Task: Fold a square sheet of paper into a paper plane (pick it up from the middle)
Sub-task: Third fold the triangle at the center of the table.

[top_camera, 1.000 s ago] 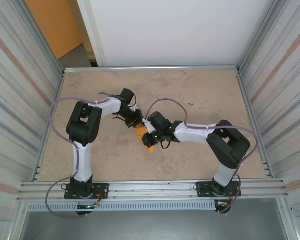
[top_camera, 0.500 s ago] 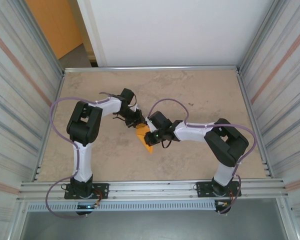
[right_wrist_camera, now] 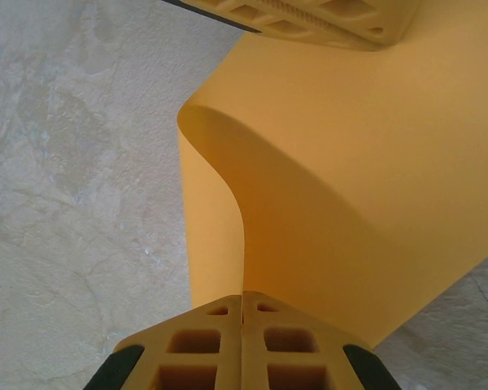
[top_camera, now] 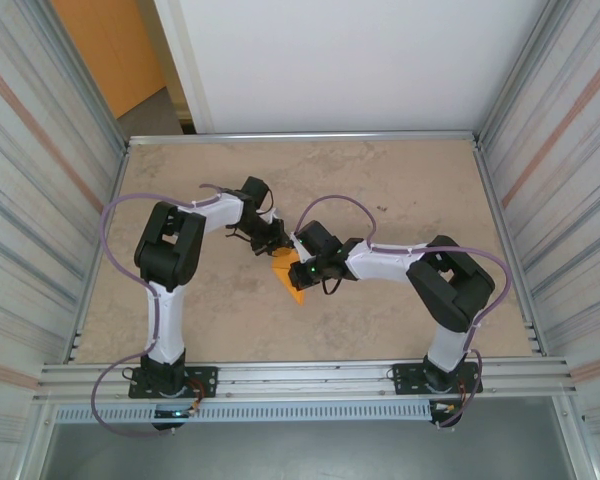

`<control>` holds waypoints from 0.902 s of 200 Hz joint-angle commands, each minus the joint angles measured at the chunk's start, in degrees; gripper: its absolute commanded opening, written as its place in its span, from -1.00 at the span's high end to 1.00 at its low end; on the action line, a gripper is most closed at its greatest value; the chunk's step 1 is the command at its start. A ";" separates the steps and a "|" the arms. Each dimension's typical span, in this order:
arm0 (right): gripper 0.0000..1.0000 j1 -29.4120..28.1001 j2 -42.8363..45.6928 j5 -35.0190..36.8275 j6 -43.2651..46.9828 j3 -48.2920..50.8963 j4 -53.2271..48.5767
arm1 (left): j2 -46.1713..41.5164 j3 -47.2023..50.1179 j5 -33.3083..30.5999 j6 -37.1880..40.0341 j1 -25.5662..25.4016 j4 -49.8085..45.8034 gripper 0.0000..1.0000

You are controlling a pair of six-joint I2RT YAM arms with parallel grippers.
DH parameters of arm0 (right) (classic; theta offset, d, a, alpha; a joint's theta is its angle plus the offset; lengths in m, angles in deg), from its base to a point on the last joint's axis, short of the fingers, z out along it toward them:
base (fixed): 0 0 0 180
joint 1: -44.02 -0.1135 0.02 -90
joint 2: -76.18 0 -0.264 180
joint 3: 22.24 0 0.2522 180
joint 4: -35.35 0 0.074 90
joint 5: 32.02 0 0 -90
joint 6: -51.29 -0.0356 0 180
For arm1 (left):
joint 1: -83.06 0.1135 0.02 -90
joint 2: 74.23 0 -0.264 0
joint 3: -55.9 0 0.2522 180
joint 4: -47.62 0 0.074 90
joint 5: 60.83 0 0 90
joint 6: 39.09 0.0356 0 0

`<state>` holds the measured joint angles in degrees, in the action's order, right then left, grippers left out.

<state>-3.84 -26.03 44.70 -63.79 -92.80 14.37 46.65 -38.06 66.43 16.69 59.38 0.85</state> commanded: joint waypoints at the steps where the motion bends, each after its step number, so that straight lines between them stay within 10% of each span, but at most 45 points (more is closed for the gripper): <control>1: 0.87 0.54 -1.39 0.80 -0.58 -1.81 -1.76 | 2.30 -0.07 -1.42 1.60 -0.83 -2.41 0.79; 180: 0.86 0.58 -3.74 -0.09 -0.33 -3.59 -2.53 | 2.52 -0.16 -1.18 1.75 -0.93 -2.59 0.81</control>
<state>-3.51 -28.79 44.85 -63.79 -94.74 12.88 46.98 -38.37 66.93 17.35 59.29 0.65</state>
